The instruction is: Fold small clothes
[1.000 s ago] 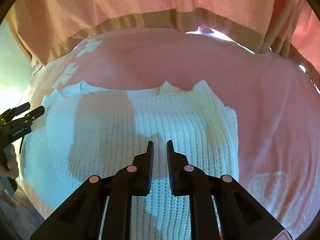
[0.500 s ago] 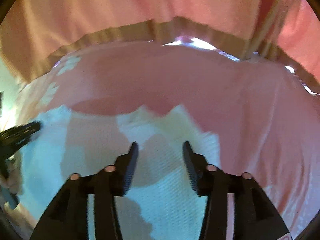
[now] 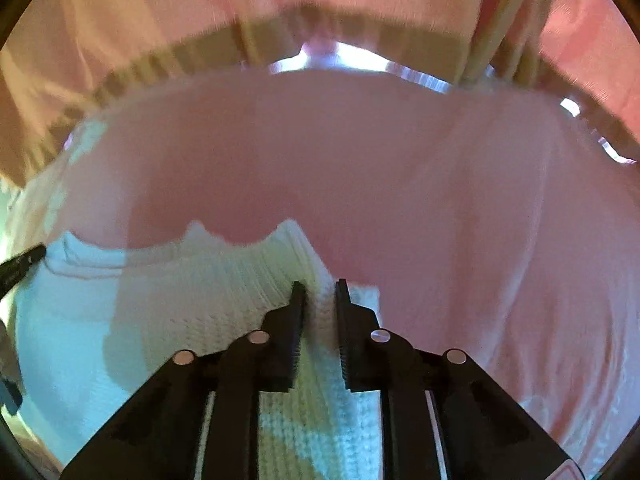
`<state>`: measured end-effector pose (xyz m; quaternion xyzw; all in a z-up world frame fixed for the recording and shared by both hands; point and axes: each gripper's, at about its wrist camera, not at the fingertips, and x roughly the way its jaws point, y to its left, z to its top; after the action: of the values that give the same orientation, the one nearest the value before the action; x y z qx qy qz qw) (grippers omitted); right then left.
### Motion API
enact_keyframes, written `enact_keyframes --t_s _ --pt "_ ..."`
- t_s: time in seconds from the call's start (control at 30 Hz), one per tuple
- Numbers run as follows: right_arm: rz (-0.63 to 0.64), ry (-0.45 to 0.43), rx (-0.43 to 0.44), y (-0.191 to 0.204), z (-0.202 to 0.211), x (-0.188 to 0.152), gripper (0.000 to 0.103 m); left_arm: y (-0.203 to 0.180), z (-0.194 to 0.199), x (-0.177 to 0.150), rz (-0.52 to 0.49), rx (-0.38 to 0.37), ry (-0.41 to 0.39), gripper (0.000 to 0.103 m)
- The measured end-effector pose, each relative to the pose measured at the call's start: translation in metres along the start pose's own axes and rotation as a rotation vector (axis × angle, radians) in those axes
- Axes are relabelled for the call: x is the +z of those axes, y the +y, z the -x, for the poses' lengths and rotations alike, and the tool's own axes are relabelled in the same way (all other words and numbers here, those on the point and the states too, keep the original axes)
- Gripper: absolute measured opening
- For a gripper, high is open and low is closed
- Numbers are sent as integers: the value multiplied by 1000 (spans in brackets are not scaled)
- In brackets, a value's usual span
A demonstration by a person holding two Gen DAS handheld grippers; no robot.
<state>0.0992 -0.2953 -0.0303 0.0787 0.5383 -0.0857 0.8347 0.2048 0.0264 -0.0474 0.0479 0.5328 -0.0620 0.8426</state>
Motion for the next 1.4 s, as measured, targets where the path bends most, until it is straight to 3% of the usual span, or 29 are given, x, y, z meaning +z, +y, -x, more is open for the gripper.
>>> enact_keyframes --t_s 0.1,0.2,0.23,0.27,0.3,0.33,0.47,0.73,0.83,1.2,1.4 --pt "6 -52 -33 12 23 5 22 6 10 3 14 -6 -6 2" --pt "57 -145 23 34 60 3 23 17 47 0 58 -59 -54 8" --pt "94 -176 54 47 74 -3 23 20 59 -4 61 -63 -71 28" --pt "124 -181 80 57 81 -10 23 25 75 -14 64 -60 -89 64" --pt "152 -171 112 67 84 -17 23 30 87 -23 72 -57 -109 79" --pt "184 -146 157 78 85 -27 21 37 102 -37 90 -53 -147 85" --pt "286 -56 232 117 74 -53 11 50 116 -74 78 -76 -140 86" --pt "346 -11 230 166 56 -57 11 77 88 -131 197 -107 -12 86" --pt "334 75 196 172 25 -56 10 74 77 -135 184 -99 12 86" --pt "377 46 165 178 21 -61 10 68 61 -131 209 -139 37 89" --pt "387 45 167 177 22 -59 10 72 51 -126 284 -194 53 95"
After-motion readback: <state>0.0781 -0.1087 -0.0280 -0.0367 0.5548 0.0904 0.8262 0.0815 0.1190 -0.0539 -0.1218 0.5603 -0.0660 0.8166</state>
